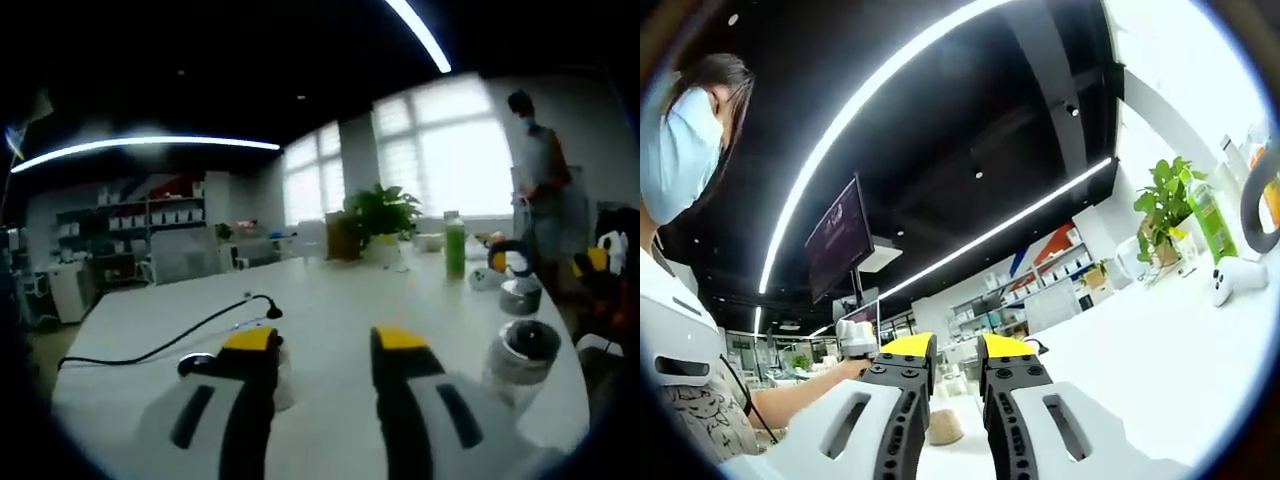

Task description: Rotate the seasoning bottle until the label or dispensing opening points toward the visible target arrow and the bottle remains upright within the marked orientation range

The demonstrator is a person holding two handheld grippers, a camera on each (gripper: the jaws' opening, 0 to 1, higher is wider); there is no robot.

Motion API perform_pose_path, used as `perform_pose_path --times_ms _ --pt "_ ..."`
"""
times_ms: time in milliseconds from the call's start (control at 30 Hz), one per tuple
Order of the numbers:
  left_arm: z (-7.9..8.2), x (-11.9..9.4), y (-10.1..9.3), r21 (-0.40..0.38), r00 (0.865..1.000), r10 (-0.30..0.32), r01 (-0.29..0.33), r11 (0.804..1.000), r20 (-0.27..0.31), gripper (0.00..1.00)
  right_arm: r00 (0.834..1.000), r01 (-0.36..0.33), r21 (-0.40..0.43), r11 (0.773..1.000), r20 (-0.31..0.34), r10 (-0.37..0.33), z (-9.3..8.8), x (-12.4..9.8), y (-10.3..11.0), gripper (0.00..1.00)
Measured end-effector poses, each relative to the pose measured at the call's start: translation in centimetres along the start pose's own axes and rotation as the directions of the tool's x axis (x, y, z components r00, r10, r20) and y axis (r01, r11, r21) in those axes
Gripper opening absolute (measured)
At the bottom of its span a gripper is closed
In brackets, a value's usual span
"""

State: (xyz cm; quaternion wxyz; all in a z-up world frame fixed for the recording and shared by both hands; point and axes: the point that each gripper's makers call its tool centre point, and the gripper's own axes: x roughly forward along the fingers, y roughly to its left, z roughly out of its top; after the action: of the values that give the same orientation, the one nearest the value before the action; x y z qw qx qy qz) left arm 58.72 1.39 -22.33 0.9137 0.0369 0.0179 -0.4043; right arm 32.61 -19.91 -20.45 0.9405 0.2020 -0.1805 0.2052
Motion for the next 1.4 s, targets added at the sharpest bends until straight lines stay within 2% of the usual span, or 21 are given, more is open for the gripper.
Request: perform_pose_path --times_ms 67,133,300,367,467,567,667,833,900,1033,1200,1400 --pt "-0.5 0.2 1.5 0.015 0.998 0.062 -0.062 0.998 -0.002 0.4 1.0 -0.002 -0.006 1.0 0.004 0.002 0.2 0.0 0.1 0.15" --pt "-0.8 0.6 2.1 0.031 0.996 0.086 -0.086 0.996 -0.003 0.41 1.0 -0.001 -0.009 1.0 0.007 0.001 0.3 -0.1 0.1 0.15" --pt "-1.2 2.5 2.1 0.02 0.994 0.108 -0.109 0.994 0.009 0.42 1.0 0.013 0.0 1.0 0.007 -0.013 0.2 -0.3 -0.5 0.15" --pt "-1.5 3.4 2.8 0.037 0.991 0.135 -0.135 0.99 0.011 0.42 1.0 0.015 0.001 1.0 0.007 -0.015 0.2 -0.3 -0.6 0.15" --pt "-2.4 4.5 3.7 0.024 0.986 0.168 -0.168 0.986 -0.011 0.41 1.0 0.015 -0.001 1.0 0.01 -0.015 0.3 -0.3 -0.6 0.15" --pt "-2.8 5.1 3.7 0.02 0.985 0.17 -0.17 0.985 -0.02 0.42 1.0 0.019 0.002 1.0 0.016 -0.019 0.5 -0.4 -0.8 0.15" --pt "-3.5 6.0 4.4 0.057 0.978 0.208 -0.206 0.977 -0.034 0.42 1.0 0.021 0.012 1.0 0.018 -0.022 0.4 -0.4 -1.0 0.15" --pt "-4.5 7.3 4.8 0.041 0.974 0.219 -0.217 0.975 -0.052 0.42 1.0 0.024 0.013 1.0 0.016 -0.024 0.4 -0.4 -1.1 0.15" --pt "-4.5 7.4 5.3 0.11 0.967 0.248 -0.242 0.964 -0.052 0.41 0.999 0.025 0.012 1.0 0.021 -0.025 0.5 -0.5 -1.2 0.14" --pt "-4.7 8.3 5.5 0.013 0.968 0.246 -0.246 0.969 -0.049 0.41 0.999 0.03 0.017 0.999 0.024 -0.031 0.6 -0.6 -1.4 0.14" --pt "-5.2 9.2 5.8 0.033 0.964 0.259 -0.258 0.966 -0.053 0.41 0.999 0.03 0.013 0.999 0.027 -0.031 0.8 -0.7 -1.3 0.14" --pt "-5.4 9.1 6.0 0.036 0.962 0.269 -0.268 0.963 -0.049 0.36 0.999 0.035 0.019 0.999 0.03 -0.036 0.9 -0.8 -1.6 0.14"
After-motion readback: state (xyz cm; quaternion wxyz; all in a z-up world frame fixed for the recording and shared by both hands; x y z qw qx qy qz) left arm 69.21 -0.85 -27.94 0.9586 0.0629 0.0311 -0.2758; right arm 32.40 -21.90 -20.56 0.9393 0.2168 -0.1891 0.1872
